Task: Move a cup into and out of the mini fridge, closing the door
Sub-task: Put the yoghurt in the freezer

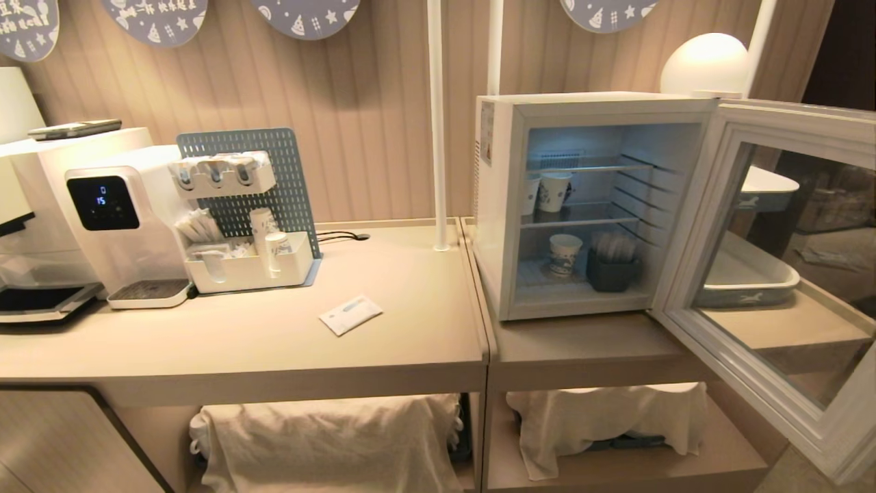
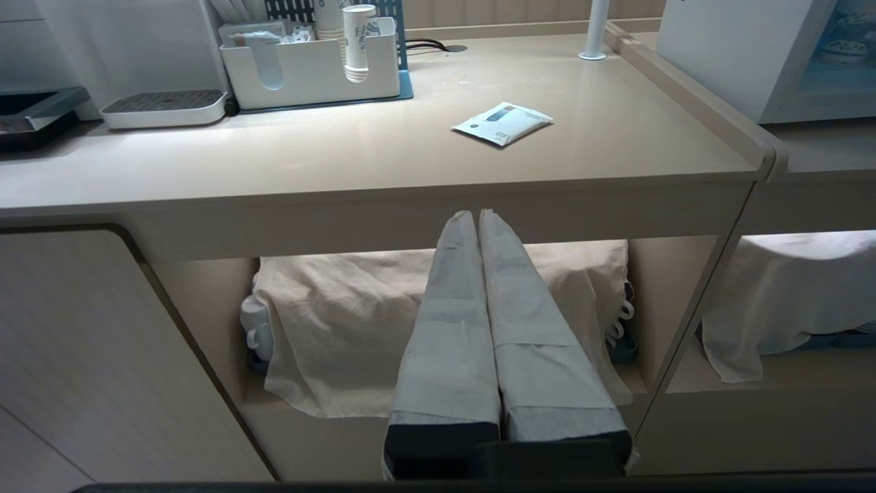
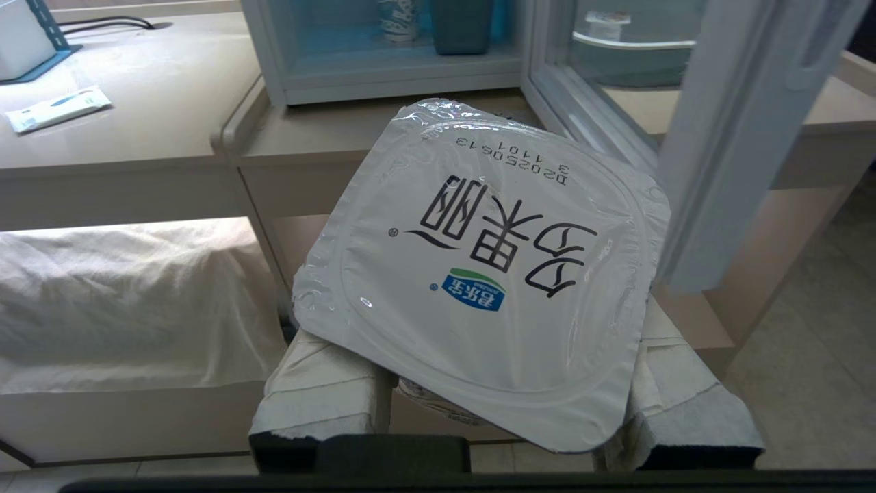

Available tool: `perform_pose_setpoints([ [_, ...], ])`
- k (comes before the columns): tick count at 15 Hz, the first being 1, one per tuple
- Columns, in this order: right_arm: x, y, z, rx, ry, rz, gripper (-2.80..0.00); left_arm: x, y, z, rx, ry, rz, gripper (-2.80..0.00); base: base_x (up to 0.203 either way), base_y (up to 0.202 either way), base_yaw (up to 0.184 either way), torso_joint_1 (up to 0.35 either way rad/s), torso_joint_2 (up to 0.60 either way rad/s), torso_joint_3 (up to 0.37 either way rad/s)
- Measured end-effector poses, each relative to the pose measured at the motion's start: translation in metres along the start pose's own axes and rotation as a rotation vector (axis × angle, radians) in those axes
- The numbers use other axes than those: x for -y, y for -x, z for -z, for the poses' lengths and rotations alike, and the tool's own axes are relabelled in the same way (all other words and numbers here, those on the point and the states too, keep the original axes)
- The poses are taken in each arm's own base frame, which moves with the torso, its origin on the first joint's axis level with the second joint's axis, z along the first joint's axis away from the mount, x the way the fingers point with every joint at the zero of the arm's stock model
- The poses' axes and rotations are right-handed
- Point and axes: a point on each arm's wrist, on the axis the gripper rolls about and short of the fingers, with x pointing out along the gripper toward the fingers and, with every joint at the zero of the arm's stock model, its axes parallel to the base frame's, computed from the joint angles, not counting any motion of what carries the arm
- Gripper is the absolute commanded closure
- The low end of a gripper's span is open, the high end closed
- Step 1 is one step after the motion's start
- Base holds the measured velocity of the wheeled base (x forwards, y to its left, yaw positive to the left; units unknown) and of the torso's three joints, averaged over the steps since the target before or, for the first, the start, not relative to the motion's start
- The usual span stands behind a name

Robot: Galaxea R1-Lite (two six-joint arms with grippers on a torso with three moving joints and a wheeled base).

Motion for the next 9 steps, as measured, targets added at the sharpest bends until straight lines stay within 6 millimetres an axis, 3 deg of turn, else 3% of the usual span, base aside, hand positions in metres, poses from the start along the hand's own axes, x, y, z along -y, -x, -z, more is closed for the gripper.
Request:
perform_pose_setpoints([
  [4, 0.0000, 0.0000, -0.0001, 0.000, 0.000, 0.000, 0.00, -0.0001, 0.0000, 0.0000, 0.000, -0.002, 0.001, 0.00, 0.000, -0.016, -0.003, 0.000, 0.00, 0.001],
  [9, 0.0000, 0.0000, -0.0001, 0.000, 0.000, 0.000, 0.00, 0.0000, 0.0000, 0.0000, 0.000, -0.003, 0.002, 0.00, 0.170, 0.000, 0.002, 0.003, 0.00, 0.000],
])
